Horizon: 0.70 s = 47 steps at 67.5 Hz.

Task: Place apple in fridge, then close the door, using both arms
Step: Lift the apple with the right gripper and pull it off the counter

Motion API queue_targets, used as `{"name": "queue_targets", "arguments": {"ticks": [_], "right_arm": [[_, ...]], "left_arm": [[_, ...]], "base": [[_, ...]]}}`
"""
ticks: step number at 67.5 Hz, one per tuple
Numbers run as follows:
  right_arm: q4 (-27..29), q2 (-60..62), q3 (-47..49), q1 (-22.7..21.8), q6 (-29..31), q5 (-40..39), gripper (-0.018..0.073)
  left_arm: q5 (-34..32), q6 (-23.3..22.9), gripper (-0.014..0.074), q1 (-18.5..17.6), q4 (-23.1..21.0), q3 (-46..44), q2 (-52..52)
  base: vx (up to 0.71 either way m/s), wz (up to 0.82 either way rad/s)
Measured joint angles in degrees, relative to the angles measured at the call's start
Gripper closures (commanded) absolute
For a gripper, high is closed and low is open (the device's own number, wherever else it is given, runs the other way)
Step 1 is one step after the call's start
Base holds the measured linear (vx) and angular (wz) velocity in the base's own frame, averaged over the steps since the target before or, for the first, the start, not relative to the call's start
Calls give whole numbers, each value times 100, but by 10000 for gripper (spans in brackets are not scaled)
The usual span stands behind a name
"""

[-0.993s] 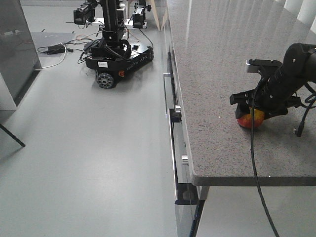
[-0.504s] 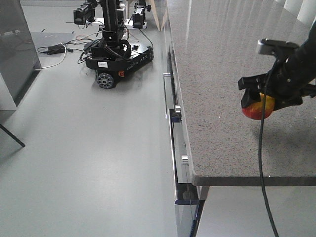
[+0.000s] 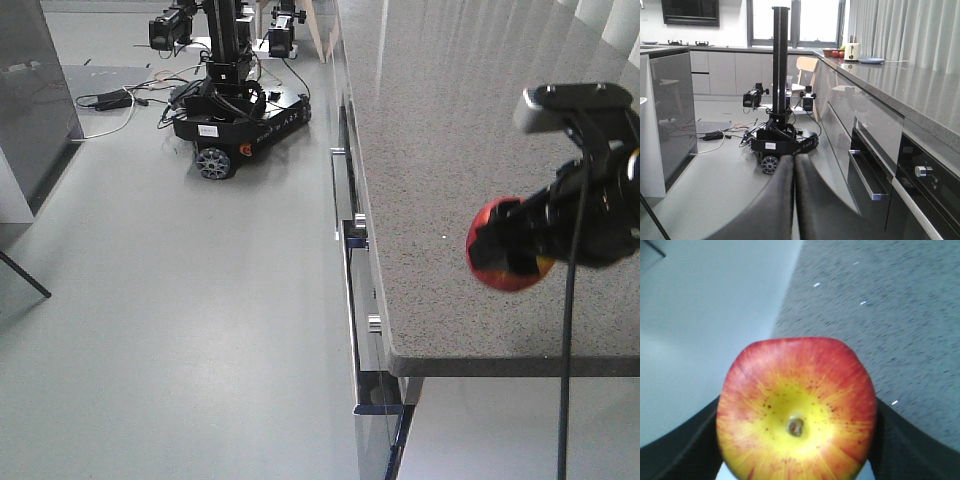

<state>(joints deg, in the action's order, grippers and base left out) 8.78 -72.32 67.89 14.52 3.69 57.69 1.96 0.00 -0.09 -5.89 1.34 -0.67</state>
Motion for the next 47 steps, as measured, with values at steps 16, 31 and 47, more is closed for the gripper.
{"name": "queue_targets", "arguments": {"ticks": [16,31,47], "right_arm": [[127,1263,-943,754,-24,-69,363],[186,2532,-1613,1085,-24,-63,363],[191,3849,-2019,1090,-24,90,363]], "left_arm": [[0,0,602,0,0,0,0],[0,0,602,0,0,0,0],[0,-30,602,0,0,0,0]], "base": [[0,0],[0,0],[0,0]]}}
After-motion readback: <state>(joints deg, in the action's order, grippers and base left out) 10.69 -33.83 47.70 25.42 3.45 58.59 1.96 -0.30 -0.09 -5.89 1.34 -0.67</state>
